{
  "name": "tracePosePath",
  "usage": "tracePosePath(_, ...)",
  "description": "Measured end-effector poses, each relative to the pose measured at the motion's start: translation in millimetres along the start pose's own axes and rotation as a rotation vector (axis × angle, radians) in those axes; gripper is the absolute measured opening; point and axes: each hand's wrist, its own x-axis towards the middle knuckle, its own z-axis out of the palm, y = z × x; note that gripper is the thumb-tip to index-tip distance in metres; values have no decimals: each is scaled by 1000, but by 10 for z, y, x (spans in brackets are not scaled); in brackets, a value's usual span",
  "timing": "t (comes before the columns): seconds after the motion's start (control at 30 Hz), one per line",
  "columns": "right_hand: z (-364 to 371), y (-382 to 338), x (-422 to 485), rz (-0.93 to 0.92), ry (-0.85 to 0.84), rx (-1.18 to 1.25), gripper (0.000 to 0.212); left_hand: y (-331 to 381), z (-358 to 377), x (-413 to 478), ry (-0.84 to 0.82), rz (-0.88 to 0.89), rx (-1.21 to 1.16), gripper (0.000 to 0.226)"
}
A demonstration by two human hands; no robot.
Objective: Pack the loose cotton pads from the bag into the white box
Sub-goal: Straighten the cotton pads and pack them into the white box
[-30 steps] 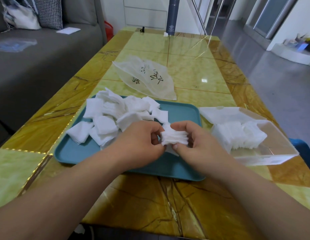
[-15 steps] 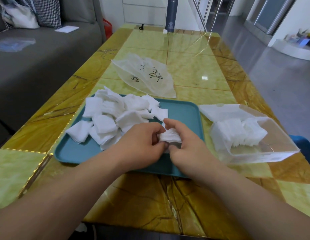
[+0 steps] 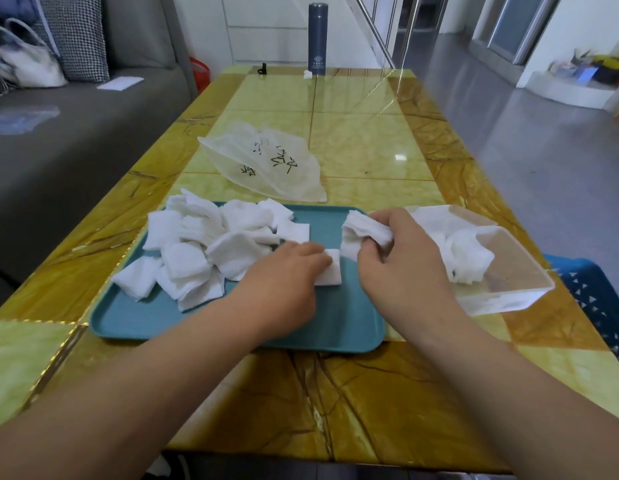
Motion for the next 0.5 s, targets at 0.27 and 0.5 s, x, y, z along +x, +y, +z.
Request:
tracePosePath(0.27,38,45,-19,62,-146,33,12,-150,-79,-332,-7,-18,-33,23)
tracePosePath(0.5,150,48,-63,77,-240,17,11,-302,-142,-402,1,-309,-445,42)
